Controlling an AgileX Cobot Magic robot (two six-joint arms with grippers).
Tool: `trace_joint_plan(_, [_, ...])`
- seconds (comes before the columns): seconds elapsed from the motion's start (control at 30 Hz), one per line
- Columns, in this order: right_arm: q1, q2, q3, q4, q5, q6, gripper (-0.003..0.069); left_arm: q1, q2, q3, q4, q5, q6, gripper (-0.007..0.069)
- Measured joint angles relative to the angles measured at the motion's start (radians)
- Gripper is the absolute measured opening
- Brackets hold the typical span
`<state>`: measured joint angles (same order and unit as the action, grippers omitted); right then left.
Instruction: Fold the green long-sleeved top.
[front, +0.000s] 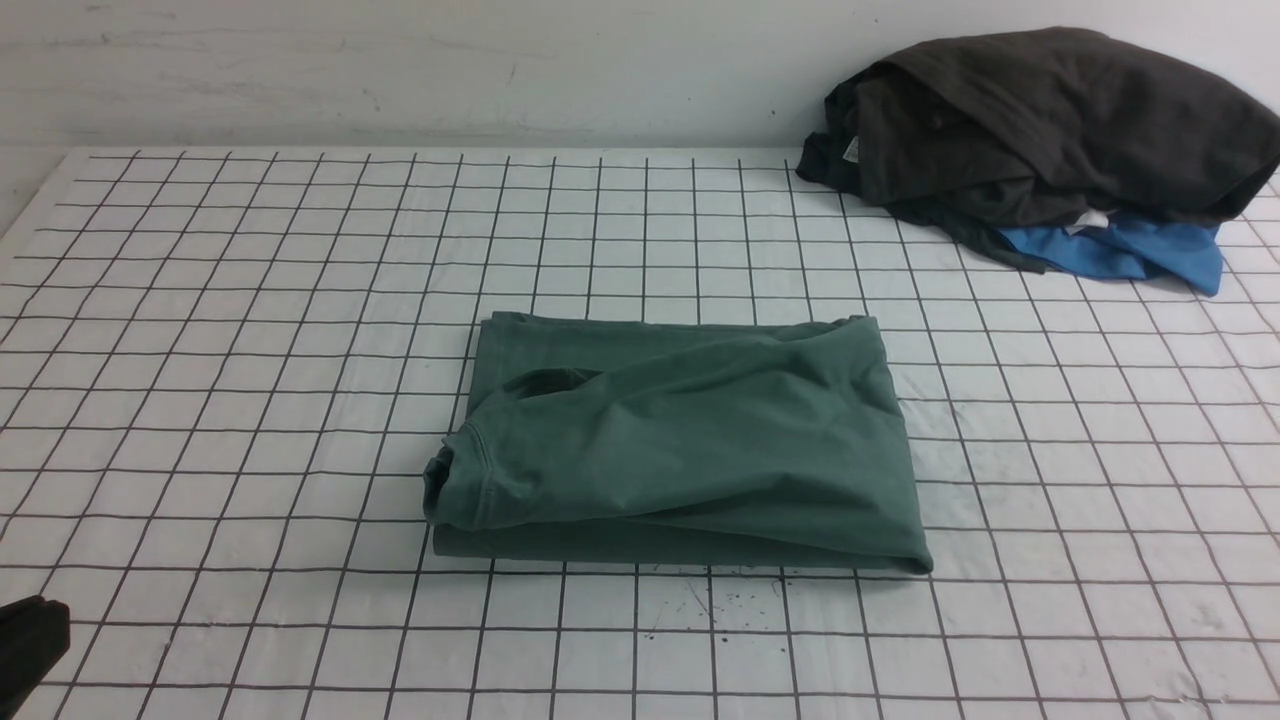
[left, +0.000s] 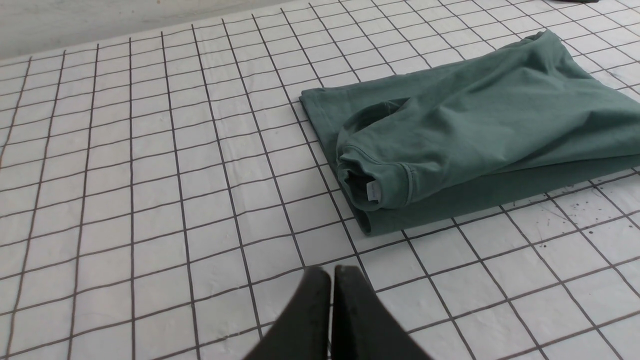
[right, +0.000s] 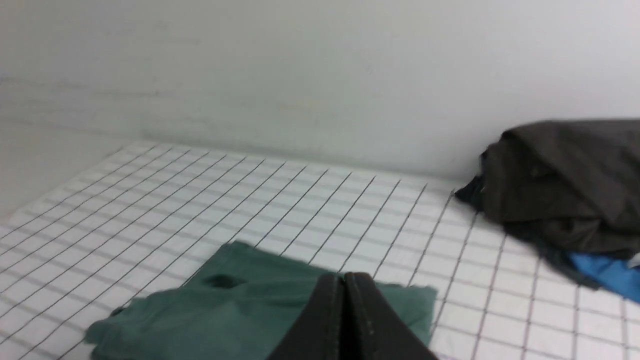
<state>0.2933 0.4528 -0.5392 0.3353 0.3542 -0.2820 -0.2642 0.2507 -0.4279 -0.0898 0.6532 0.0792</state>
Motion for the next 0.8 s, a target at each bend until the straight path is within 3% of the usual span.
trace_joint_plan(0.07, [-0.022, -0.045, 0.048, -0.025, -0.034, 0.013, -0.0014, 0.000, 0.000, 0.000, 0.000, 0.000, 0.000, -0.0008])
trace_joint_plan(0.2, [-0.157, -0.190, 0.212, -0.149, -0.078, 0.128, -0.0014, 0.000, 0.000, 0.000, 0.000, 0.000, 0.000, -0.0008])
trace_joint_plan(0.23, [-0.229, -0.264, 0.299, -0.235, -0.079, 0.216, -0.0014, 0.000, 0.000, 0.000, 0.000, 0.000, 0.000, -0.0008])
trace_joint_plan(0.37, [-0.315, -0.388, 0.429, -0.370, -0.077, 0.361, -0.0014, 0.000, 0.000, 0.000, 0.000, 0.000, 0.000, -0.0008])
trace_joint_plan(0.53, [-0.340, -0.463, 0.551, -0.425, -0.061, 0.451, -0.0014, 0.000, 0.000, 0.000, 0.000, 0.000, 0.000, -0.0008])
trace_joint_plan(0.8, [-0.340, -0.462, 0.566, -0.425, -0.009, 0.456, -0.0014, 0.000, 0.000, 0.000, -0.001, 0.000, 0.000, -0.0008])
